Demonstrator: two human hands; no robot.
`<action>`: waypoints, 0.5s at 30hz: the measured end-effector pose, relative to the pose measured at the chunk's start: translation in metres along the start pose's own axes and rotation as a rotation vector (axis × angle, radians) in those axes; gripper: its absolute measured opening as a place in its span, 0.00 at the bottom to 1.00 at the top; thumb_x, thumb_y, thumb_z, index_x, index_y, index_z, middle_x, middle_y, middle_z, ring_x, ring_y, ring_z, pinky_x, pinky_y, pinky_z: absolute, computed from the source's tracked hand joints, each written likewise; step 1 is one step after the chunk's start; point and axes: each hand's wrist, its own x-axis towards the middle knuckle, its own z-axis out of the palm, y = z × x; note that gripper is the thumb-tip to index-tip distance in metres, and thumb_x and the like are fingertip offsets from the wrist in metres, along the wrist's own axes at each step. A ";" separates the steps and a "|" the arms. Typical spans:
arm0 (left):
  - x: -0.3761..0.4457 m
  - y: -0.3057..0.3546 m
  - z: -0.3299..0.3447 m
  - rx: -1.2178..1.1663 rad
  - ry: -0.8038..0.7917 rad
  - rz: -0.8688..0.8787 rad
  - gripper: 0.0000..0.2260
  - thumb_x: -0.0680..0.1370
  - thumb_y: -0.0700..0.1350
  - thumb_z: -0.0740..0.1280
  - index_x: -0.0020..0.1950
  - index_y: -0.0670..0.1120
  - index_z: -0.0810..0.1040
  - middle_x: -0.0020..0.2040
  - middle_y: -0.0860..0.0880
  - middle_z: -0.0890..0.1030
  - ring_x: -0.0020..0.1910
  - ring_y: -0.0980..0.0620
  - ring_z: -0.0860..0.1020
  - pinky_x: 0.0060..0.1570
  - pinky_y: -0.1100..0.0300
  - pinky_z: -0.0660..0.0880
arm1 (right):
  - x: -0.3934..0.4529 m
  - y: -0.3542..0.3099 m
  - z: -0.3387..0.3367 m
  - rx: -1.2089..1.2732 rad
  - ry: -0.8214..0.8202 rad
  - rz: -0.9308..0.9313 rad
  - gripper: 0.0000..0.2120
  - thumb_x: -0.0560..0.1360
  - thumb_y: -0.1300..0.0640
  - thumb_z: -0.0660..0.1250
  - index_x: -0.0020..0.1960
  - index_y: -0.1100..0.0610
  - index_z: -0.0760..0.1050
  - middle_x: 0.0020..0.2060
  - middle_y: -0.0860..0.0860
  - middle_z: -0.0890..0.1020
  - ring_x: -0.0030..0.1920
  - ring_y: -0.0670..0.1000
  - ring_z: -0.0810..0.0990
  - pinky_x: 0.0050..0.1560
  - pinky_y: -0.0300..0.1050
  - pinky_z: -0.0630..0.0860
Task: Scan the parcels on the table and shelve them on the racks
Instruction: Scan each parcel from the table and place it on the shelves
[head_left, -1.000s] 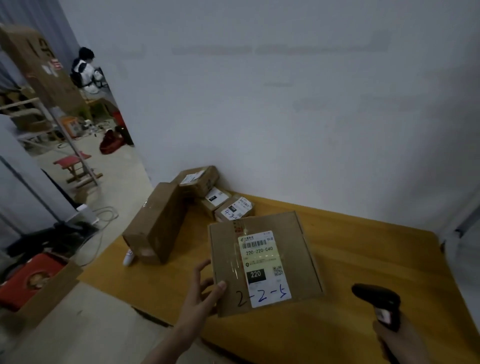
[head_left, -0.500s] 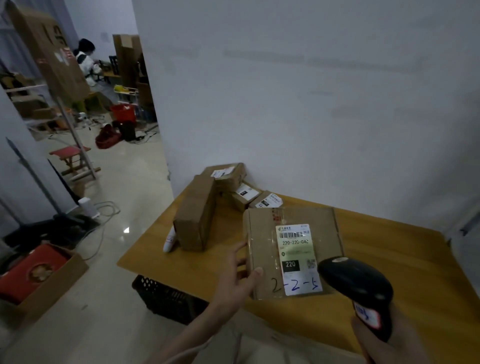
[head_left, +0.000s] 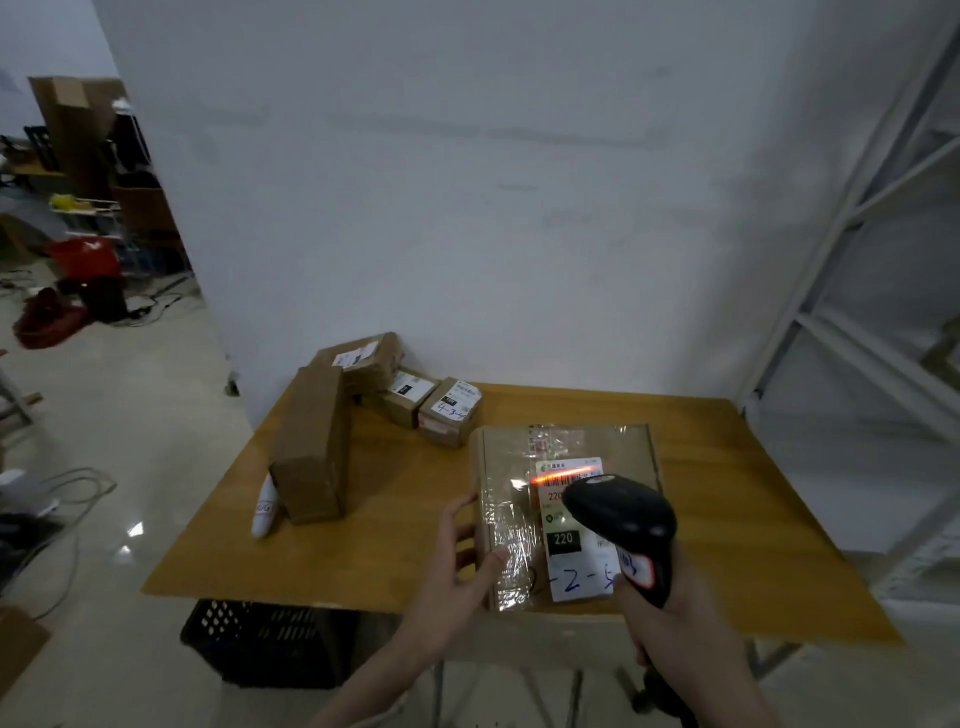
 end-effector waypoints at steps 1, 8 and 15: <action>0.001 -0.001 0.001 0.004 -0.007 0.000 0.28 0.73 0.51 0.68 0.69 0.63 0.59 0.62 0.52 0.75 0.55 0.58 0.78 0.45 0.65 0.78 | -0.002 0.000 -0.002 -0.009 0.002 -0.003 0.14 0.75 0.65 0.65 0.45 0.47 0.67 0.33 0.55 0.75 0.30 0.51 0.73 0.32 0.44 0.70; 0.008 -0.012 0.007 0.024 -0.012 -0.029 0.30 0.71 0.56 0.70 0.68 0.68 0.60 0.63 0.52 0.76 0.57 0.52 0.79 0.52 0.48 0.80 | -0.001 0.012 -0.014 -0.002 -0.002 -0.011 0.13 0.75 0.65 0.65 0.47 0.47 0.69 0.32 0.54 0.75 0.31 0.51 0.73 0.34 0.46 0.71; 0.019 -0.015 0.008 0.008 0.070 -0.046 0.28 0.72 0.53 0.69 0.67 0.65 0.61 0.63 0.50 0.76 0.56 0.50 0.80 0.49 0.51 0.81 | 0.051 0.050 -0.062 0.056 0.084 0.094 0.05 0.76 0.65 0.64 0.46 0.57 0.70 0.27 0.57 0.72 0.25 0.53 0.71 0.26 0.44 0.69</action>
